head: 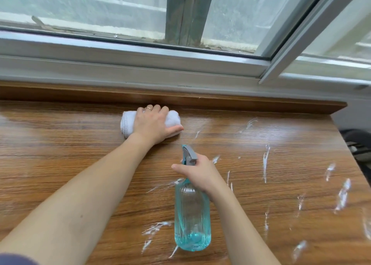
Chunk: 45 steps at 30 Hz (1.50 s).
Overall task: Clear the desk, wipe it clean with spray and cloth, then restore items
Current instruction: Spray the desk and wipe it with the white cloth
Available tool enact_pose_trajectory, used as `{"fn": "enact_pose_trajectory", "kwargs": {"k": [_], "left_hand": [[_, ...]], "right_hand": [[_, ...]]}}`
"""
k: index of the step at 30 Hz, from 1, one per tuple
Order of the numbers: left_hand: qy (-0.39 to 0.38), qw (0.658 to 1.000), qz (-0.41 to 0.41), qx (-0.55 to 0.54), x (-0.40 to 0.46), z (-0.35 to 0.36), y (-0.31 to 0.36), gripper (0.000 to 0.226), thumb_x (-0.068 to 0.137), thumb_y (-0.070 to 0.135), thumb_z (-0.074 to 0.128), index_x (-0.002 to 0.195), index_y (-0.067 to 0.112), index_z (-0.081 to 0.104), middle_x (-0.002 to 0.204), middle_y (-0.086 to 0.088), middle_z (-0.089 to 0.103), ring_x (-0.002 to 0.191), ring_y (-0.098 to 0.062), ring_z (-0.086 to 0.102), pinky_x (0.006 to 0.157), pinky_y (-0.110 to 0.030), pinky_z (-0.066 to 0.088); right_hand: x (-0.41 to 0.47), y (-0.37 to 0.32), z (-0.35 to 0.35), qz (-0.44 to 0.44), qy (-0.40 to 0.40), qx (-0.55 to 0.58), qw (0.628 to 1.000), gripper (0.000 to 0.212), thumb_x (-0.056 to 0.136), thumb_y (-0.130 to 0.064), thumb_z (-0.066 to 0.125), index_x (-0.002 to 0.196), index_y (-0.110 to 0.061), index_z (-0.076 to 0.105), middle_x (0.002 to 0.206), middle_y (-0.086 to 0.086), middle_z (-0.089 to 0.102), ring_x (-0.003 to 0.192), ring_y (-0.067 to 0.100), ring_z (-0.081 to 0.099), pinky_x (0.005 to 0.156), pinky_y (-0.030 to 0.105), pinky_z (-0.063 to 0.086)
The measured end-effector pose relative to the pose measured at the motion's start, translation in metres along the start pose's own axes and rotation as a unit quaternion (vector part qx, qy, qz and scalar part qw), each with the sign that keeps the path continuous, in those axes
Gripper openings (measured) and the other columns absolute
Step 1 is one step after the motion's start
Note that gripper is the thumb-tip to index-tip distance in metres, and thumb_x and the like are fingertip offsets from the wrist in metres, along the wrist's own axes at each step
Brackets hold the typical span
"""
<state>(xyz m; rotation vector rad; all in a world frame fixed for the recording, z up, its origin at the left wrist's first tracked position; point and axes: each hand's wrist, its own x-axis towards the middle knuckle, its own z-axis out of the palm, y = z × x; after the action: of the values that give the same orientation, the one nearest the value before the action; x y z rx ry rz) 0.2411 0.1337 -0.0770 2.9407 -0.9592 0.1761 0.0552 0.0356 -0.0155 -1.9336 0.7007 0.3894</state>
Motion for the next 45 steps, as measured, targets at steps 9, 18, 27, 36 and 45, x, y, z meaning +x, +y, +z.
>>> {"fn": "enact_pose_trajectory", "kwargs": {"k": [9,18,27,36,45], "left_hand": [[0.014,0.999,-0.030,-0.026,-0.060,-0.001,0.000,0.087,0.068,0.090,0.024,0.096,0.017,0.061,0.096,-0.007,0.066,0.093,-0.031,0.062,0.078,-0.041,0.041],[0.014,0.995,-0.101,-0.023,-0.139,-0.004,0.002,0.089,0.067,0.091,0.026,0.096,0.015,0.064,0.093,-0.009,0.068,0.091,-0.032,0.064,0.078,-0.043,0.043],[-0.031,0.993,-0.115,-0.001,-0.150,-0.019,-0.002,0.100,0.066,0.094,0.010,0.113,0.019,0.058,0.114,-0.006,0.065,0.108,-0.028,0.059,0.086,-0.042,0.040],[-0.062,0.992,-0.109,0.002,-0.148,-0.023,-0.003,0.093,0.070,0.090,0.018,0.119,0.020,0.054,0.122,-0.005,0.062,0.114,-0.026,0.056,0.088,-0.042,0.039],[-0.066,0.992,-0.111,-0.005,-0.149,-0.022,-0.001,0.091,0.070,0.091,0.024,0.117,0.019,0.055,0.120,-0.006,0.062,0.113,-0.027,0.055,0.089,-0.042,0.039]], "right_hand": [[-0.028,0.009,0.001,-0.002,-0.012,0.008,1.000,0.031,0.080,-0.047,0.076,0.075,-0.024,0.054,0.074,-0.008,0.057,0.069,0.015,0.052,0.071,0.036,0.042],[-0.063,0.026,0.010,-0.025,-0.041,-0.037,0.998,0.033,0.083,-0.048,0.074,0.075,-0.024,0.053,0.075,-0.007,0.059,0.071,0.014,0.054,0.069,0.033,0.042],[-0.083,0.031,0.023,0.017,-0.046,-0.067,0.997,0.033,0.084,-0.044,0.076,0.076,-0.022,0.053,0.074,-0.007,0.057,0.070,0.014,0.054,0.069,0.033,0.043],[-0.101,0.045,0.036,0.014,-0.092,-0.035,0.995,0.029,0.080,-0.038,0.077,0.081,-0.022,0.053,0.076,-0.004,0.052,0.068,0.014,0.048,0.067,0.033,0.040],[-0.104,0.044,0.043,0.011,-0.071,-0.003,0.997,0.029,0.074,-0.039,0.077,0.079,-0.023,0.053,0.072,-0.005,0.050,0.065,0.014,0.046,0.065,0.034,0.039]]}}
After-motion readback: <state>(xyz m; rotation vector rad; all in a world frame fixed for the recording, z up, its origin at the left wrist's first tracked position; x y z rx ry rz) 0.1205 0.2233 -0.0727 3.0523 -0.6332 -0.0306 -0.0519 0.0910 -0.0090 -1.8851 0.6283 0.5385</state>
